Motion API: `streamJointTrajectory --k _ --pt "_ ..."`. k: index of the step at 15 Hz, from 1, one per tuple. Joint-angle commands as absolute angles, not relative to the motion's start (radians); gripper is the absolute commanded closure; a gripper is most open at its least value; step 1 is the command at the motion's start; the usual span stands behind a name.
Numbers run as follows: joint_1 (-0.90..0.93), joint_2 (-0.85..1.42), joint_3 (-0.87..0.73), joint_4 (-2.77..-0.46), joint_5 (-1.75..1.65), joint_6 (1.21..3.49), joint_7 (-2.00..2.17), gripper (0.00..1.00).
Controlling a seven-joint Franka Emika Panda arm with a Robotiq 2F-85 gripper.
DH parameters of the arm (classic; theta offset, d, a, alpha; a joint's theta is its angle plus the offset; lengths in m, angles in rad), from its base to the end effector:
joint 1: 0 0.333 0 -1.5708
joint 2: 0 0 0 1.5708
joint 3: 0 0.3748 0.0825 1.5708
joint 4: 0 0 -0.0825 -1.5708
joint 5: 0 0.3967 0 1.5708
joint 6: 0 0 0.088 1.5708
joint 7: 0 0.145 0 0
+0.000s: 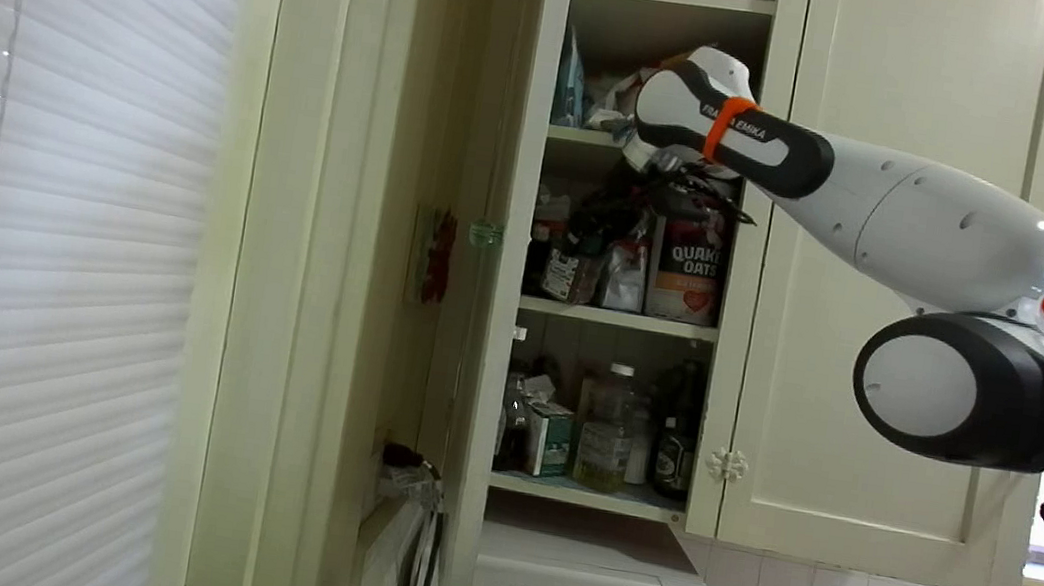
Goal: Move one bottle from the counter to the cabinet's second shelf
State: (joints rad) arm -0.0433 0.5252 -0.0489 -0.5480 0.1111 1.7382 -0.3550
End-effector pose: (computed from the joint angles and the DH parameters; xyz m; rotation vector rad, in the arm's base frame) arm 0.7262 -0.0361 0.8185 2.8810 0.4313 1.0105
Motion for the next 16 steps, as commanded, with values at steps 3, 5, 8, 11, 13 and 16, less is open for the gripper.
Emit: streamJointTrajectory --k 3,5,8,11,13,16 --pt "-0.047 0.571 -0.069 -0.497 0.087 1.805 -0.353 0.03" --pt "-0.044 0.572 -0.073 -0.498 0.081 1.816 -0.343 0.00" --pt "-0.039 0.572 -0.078 -0.500 0.075 1.825 -0.336 0.00" --pt "-0.034 0.565 -0.085 -0.505 0.071 1.812 -0.322 0.00" --pt "-0.029 0.556 -0.087 -0.507 0.073 1.807 -0.316 0.00" --pt "-0.019 0.531 -0.087 -0.510 0.080 1.798 -0.309 0.00"
